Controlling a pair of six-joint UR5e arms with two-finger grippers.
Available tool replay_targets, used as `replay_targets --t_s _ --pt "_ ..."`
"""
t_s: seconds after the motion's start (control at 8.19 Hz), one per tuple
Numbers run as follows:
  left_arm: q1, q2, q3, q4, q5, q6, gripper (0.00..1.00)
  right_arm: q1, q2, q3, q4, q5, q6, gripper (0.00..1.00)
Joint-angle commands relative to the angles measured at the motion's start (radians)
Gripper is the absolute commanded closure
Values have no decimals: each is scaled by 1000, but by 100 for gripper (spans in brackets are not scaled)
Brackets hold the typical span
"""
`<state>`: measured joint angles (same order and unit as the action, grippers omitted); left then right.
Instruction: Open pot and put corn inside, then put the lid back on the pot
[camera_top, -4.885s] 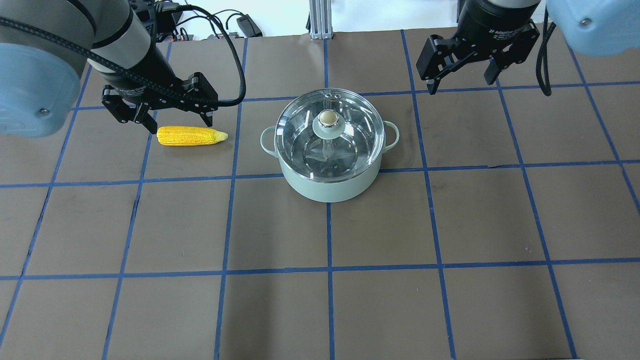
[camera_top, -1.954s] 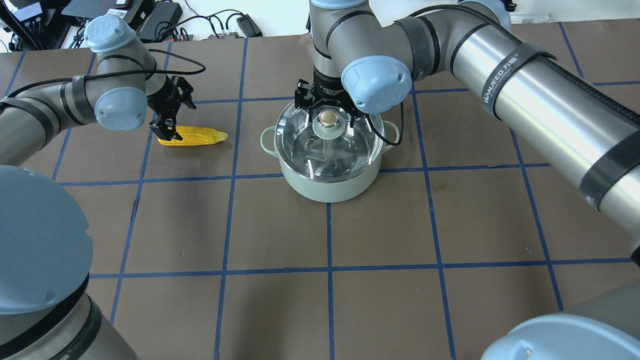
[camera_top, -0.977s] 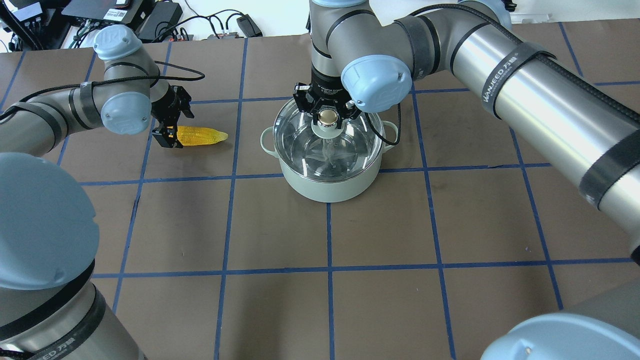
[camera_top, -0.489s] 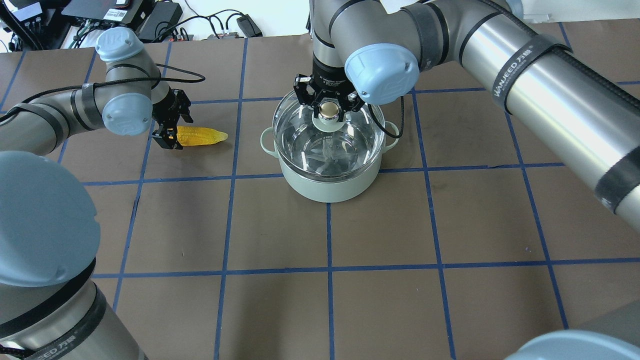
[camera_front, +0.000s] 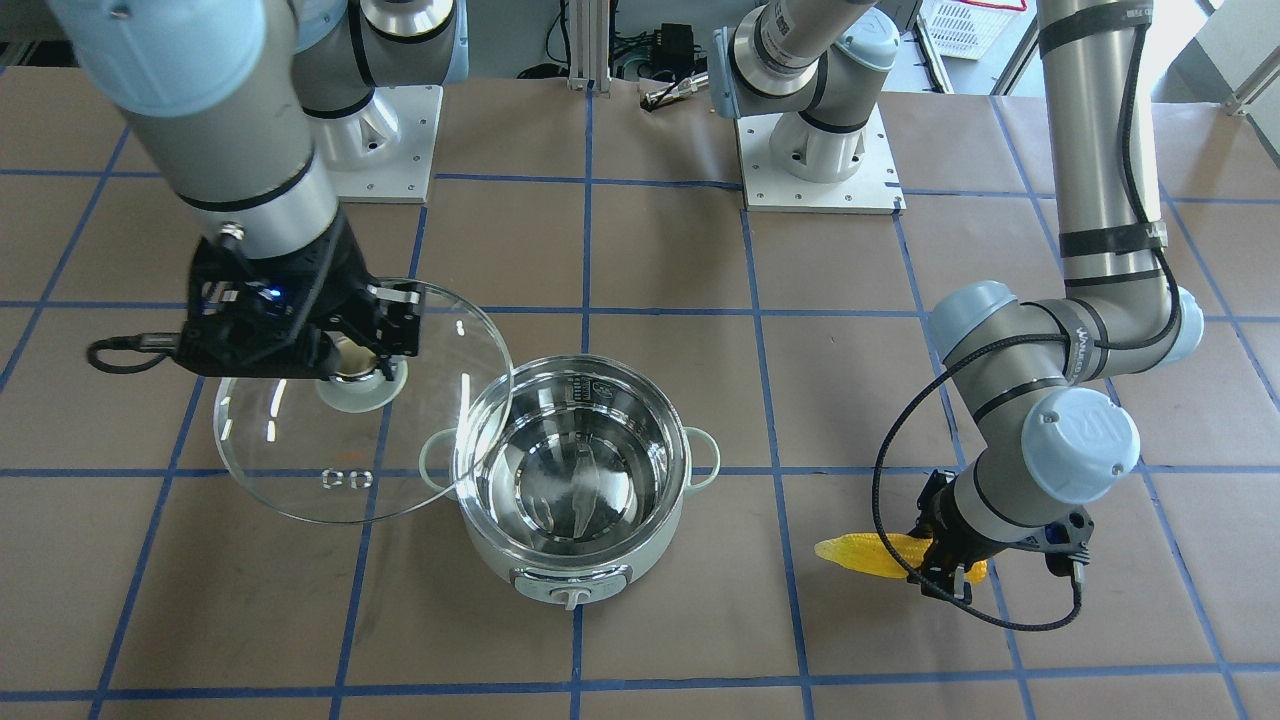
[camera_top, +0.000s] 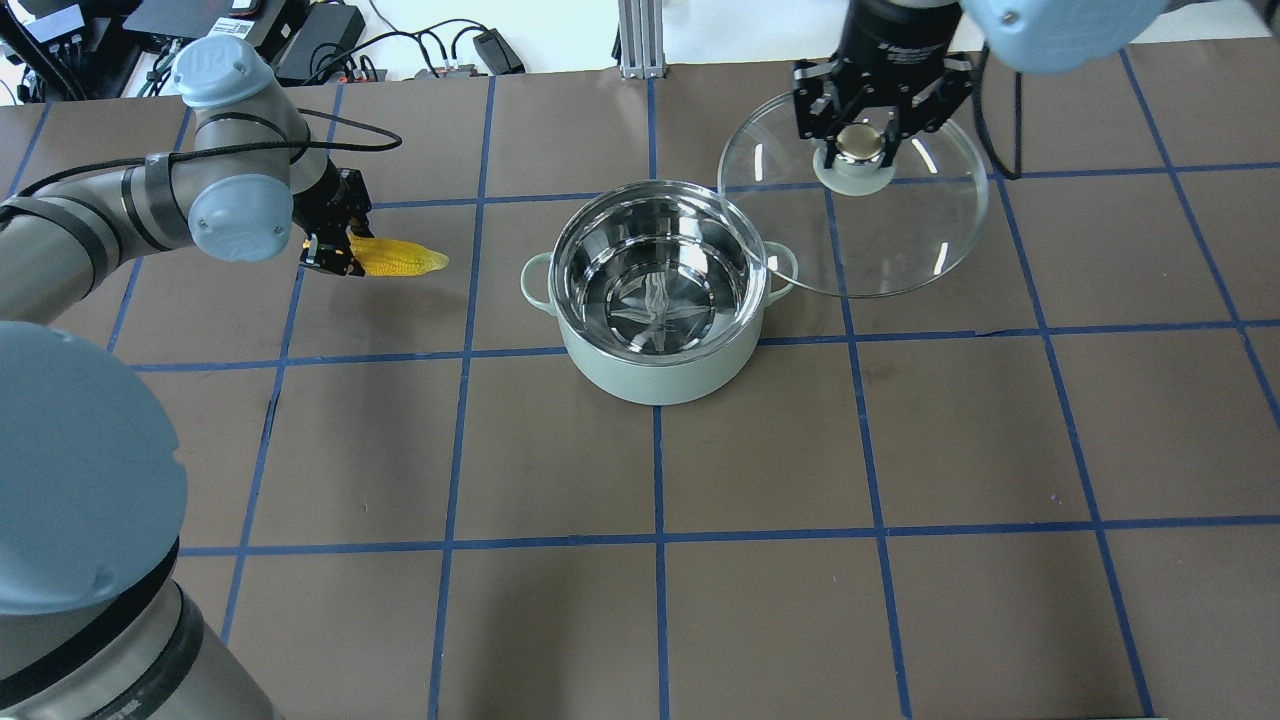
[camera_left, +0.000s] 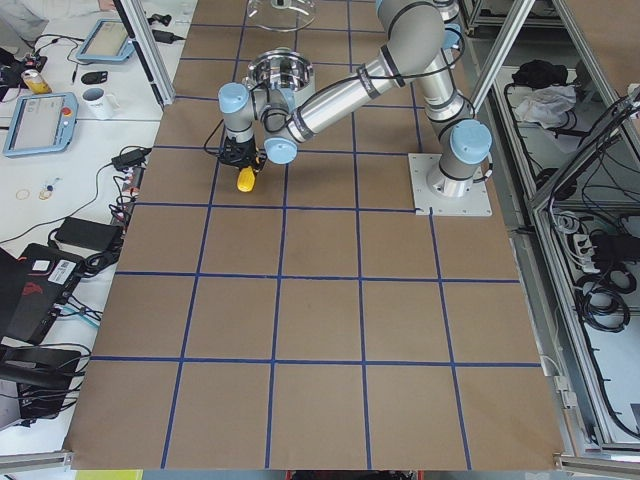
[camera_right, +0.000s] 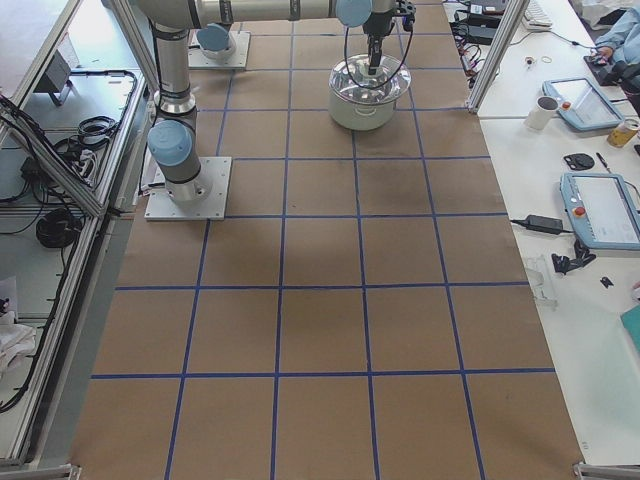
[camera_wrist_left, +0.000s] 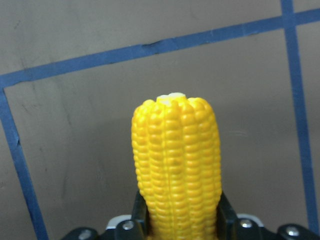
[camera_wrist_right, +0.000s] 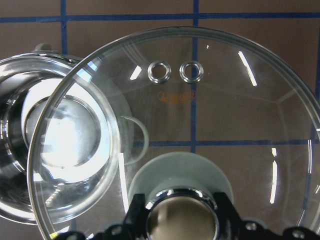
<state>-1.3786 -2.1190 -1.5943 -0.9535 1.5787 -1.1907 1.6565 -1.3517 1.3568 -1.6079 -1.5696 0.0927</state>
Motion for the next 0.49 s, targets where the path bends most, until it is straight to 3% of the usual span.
replay_targets --t_s 0.0,0.37 --pt "-8 141 -1 -19 -6 -16 100 -131 -73 1 86 -74 -186 73" --pt "-141 261 -1 -21 -84 -65 100 -178 -70 7 88 -70 -278 73"
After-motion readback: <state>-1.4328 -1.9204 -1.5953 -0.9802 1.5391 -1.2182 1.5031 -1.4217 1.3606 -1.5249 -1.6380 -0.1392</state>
